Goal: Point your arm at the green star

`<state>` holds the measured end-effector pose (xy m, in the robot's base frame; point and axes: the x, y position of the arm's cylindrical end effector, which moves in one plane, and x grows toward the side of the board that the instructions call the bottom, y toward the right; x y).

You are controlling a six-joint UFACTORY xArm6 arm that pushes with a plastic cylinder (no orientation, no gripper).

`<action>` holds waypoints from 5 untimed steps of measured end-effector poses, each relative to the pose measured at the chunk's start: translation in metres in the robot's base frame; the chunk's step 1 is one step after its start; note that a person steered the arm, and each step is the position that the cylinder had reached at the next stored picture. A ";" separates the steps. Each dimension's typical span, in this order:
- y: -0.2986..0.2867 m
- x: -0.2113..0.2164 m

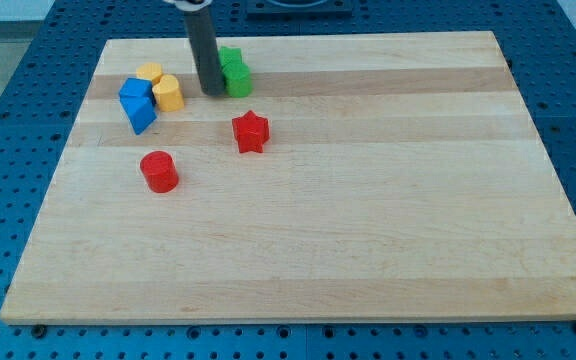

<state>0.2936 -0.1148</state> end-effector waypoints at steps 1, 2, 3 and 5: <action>0.003 -0.006; 0.001 0.000; -0.008 -0.001; -0.026 -0.026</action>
<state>0.2672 -0.1408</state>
